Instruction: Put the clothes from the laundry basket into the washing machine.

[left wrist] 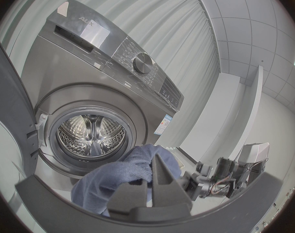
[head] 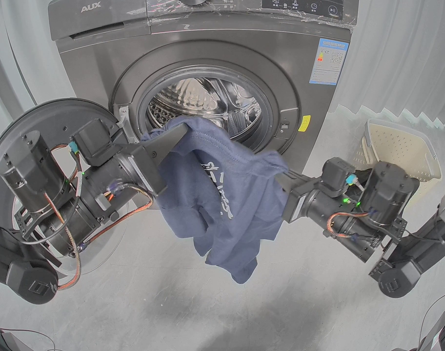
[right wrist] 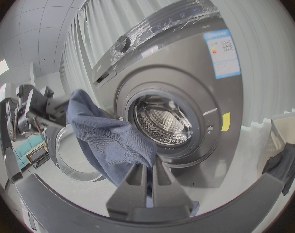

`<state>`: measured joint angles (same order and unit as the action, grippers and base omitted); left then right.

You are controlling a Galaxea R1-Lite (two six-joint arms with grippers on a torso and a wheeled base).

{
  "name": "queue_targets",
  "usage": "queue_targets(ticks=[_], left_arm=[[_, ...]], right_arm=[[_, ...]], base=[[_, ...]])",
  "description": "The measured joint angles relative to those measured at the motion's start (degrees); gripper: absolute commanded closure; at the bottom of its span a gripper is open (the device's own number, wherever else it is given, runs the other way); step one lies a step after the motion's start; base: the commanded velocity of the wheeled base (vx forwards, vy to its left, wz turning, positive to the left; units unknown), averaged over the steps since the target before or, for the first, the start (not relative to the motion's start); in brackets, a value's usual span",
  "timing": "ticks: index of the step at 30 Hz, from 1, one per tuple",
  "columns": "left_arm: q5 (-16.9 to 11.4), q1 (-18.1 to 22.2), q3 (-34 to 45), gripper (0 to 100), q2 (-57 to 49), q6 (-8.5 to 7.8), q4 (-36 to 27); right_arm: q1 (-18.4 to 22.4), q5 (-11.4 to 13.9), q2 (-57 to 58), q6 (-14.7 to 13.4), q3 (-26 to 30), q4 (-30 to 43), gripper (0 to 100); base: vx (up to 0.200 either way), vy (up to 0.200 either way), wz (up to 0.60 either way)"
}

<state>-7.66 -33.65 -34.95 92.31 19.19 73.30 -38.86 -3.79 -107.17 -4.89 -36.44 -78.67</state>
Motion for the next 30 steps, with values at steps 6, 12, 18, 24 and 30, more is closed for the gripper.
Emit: queue_targets(ticks=[6,12,18,24,30], left_arm=[[-0.30,0.46,3.56,100,-2.80,-0.09,0.07],[-1.37,0.66,7.17,100,-6.42,-0.37,0.11],[-2.28,0.77,8.08,100,-8.52,-1.35,0.22],[-3.05,0.88,7.25,100,-9.42,-1.68,0.18],[-3.04,1.67,7.97,100,-10.01,-1.68,0.13]], right_arm=[[1.61,0.93,5.85,-0.12,2.07,-0.55,100],[1.63,1.28,10.07,-0.66,3.17,-1.19,100],[1.99,1.26,12.82,-0.88,3.51,-2.32,100],[2.04,0.67,13.70,-0.91,2.27,-2.40,100],[1.96,0.65,13.68,-1.23,1.99,-2.51,100]], base=[[0.000,0.000,0.00],[0.000,0.000,0.00],[0.000,0.000,0.00],[0.000,0.000,0.00],[0.000,0.000,0.00]])
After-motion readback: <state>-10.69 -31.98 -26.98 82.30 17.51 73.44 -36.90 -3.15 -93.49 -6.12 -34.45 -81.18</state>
